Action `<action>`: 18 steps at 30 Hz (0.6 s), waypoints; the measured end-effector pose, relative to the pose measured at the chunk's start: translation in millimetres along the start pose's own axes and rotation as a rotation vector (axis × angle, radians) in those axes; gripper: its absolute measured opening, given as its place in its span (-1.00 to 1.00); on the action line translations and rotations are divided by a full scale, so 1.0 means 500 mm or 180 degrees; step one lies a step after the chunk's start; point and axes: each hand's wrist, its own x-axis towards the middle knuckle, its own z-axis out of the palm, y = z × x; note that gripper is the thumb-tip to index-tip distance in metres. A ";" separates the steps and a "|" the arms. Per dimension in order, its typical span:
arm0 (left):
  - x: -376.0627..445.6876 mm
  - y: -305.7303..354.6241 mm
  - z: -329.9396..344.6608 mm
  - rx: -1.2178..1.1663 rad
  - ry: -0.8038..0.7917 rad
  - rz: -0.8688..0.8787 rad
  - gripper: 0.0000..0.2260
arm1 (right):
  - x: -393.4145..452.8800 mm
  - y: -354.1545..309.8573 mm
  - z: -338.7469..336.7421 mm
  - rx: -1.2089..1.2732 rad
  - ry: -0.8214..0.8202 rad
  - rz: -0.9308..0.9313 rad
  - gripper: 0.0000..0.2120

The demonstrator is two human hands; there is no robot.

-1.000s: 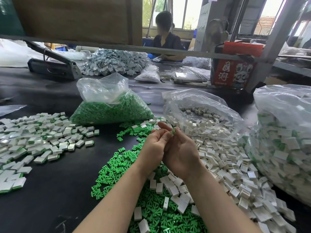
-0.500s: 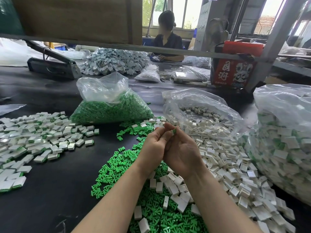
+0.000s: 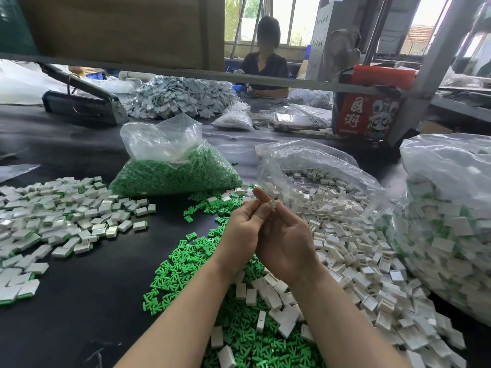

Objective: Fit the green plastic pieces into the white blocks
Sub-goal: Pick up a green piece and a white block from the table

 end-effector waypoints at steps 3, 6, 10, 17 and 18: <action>0.001 0.000 -0.002 -0.0015 -0.0011 -0.0033 -0.74 | -0.002 -0.001 0.002 -0.0037 -0.0014 -0.0027 -0.60; 0.000 0.002 -0.002 -0.0031 -0.0035 -0.0066 -0.75 | -0.003 -0.002 0.004 -0.0131 0.0031 -0.0020 -0.58; 0.002 0.000 -0.004 0.0025 0.0004 -0.0108 -0.77 | -0.004 -0.004 0.004 -0.0212 0.0043 0.0023 -0.58; 0.019 0.006 -0.041 -0.0177 0.0047 -0.0452 -0.79 | -0.008 -0.035 0.015 -0.1224 0.0190 0.0015 -0.53; 0.023 0.010 -0.052 -0.0254 0.0227 -0.0556 -0.79 | -0.011 -0.045 0.015 -0.1608 0.0282 -0.0123 -0.59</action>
